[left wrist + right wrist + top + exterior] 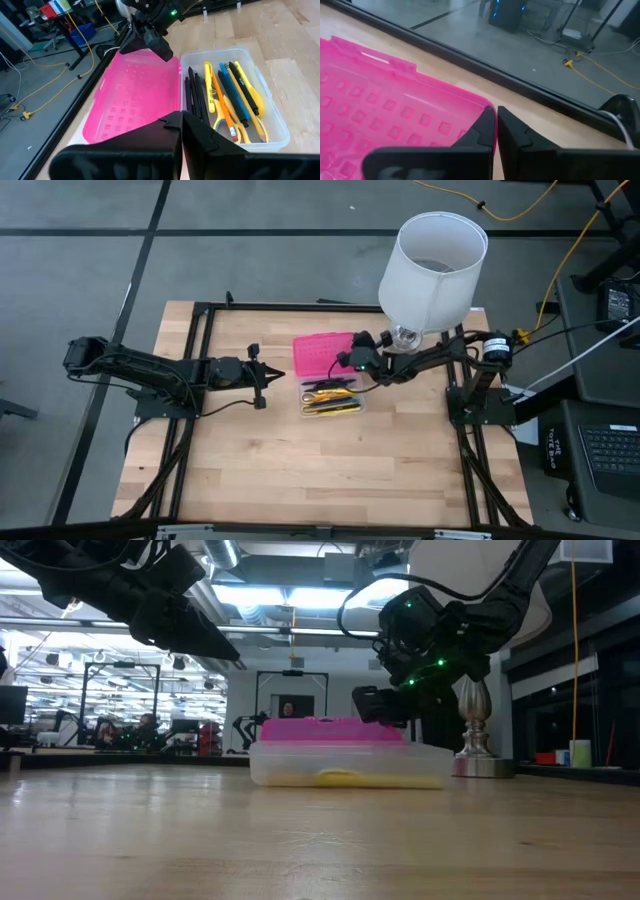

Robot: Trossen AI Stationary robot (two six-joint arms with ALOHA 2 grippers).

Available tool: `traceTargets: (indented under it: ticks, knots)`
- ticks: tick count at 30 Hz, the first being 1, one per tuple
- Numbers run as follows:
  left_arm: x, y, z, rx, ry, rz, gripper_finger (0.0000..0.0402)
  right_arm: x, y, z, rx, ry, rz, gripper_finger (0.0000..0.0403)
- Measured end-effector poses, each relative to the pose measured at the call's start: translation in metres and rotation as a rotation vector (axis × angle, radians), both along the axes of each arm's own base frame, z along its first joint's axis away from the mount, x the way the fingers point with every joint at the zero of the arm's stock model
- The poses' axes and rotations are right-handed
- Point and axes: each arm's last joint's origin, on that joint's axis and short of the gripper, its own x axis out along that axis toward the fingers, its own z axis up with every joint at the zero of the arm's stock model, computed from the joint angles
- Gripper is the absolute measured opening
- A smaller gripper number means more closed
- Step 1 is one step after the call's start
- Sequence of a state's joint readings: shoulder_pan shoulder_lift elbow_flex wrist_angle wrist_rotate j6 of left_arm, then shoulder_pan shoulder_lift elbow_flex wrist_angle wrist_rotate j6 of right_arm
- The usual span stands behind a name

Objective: Pick & place school supplies into a supply box
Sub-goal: Close the pink supply box

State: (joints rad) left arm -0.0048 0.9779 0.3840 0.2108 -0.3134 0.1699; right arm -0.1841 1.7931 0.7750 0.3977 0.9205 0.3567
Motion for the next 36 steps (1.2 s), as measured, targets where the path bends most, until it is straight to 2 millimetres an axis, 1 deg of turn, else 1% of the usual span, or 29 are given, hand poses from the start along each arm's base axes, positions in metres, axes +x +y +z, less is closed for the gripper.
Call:
traceTargets:
  ticks: [9,16,23,29,36]
  knots:
    - [0.000,0.000,0.000,0.000,0.000,0.000,0.0001,0.003,0.015,0.001,-0.038,0.016,0.015,0.0010]
    - [0.000,0.000,0.000,0.002,0.000,0.004,0.0005,0.004,0.030,0.004,-0.130,0.055,-0.024,0.0010]
    - [-0.001,0.002,0.000,0.007,-0.007,0.069,0.0002,0.005,0.041,0.006,-0.165,0.045,-0.040,0.0010]
    - [-0.001,0.002,0.000,0.004,-0.008,0.075,0.0003,0.006,0.048,0.008,-0.175,0.018,-0.040,0.0010]
    - [-0.001,0.003,0.000,0.015,-0.002,0.088,0.0001,0.005,0.065,0.009,-0.226,0.001,-0.072,0.0010]
